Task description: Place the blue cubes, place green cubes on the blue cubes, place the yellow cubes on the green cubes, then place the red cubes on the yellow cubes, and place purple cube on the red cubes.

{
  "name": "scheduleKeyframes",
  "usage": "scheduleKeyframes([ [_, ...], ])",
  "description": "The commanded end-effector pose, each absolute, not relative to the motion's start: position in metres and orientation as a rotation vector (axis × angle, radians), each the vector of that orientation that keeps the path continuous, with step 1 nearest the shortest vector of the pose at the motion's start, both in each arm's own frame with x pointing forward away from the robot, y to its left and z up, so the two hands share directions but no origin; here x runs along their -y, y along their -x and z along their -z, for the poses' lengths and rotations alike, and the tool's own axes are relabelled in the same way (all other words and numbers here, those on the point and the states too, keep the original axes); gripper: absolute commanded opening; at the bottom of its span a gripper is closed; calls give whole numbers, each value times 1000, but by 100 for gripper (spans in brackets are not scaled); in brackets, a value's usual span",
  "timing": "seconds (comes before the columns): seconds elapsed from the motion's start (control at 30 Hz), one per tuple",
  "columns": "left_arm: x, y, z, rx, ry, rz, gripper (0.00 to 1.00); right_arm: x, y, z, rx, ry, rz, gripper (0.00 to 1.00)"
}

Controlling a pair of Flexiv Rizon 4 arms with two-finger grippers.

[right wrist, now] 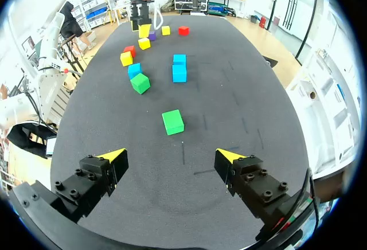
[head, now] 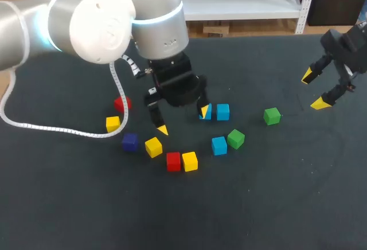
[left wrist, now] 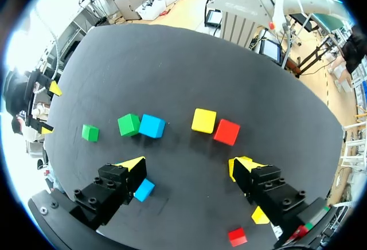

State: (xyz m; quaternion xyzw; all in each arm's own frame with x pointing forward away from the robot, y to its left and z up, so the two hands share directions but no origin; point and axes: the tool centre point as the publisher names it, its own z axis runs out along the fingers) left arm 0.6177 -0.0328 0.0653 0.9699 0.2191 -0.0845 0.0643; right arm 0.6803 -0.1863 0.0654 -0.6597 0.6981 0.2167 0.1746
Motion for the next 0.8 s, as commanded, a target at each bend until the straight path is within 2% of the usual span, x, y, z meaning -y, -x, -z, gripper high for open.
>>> scheduleKeyframes([
  [0.03, 45, -630, -55, -654, -2952, 262, 100, 187, -680, -65, -1977, 1868, -615, 100],
  [0.57, 63, -640, -37, -653, -2924, 282, 100, 187, -680, -65, -1977, 1868, -615, 100],
  [0.6, 62, -641, -36, -655, -2921, 285, 95, 187, -680, -65, -1977, 1868, -615, 100],
  [0.63, 62, -641, -33, -658, -2920, 286, 60, 187, -680, -65, -1977, 1868, -615, 100],
  [0.67, 62, -641, -31, -662, -2923, 288, 50, 187, -680, -65, -1977, 1868, -615, 100],
  [0.7, 63, -641, -29, -661, -2929, 287, 54, 187, -680, -65, -1977, 1868, -615, 100],
  [0.73, 63, -641, -26, -659, -2934, 286, 66, 187, -680, -65, -1977, 1868, -615, 100],
  [0.77, 63, -641, -24, -654, -2939, 287, 71, 187, -680, -65, -1977, 1868, -615, 100],
  [0.8, 64, -641, -21, -644, -2948, 285, 71, 187, -680, -65, -1977, 1868, -615, 100],
])
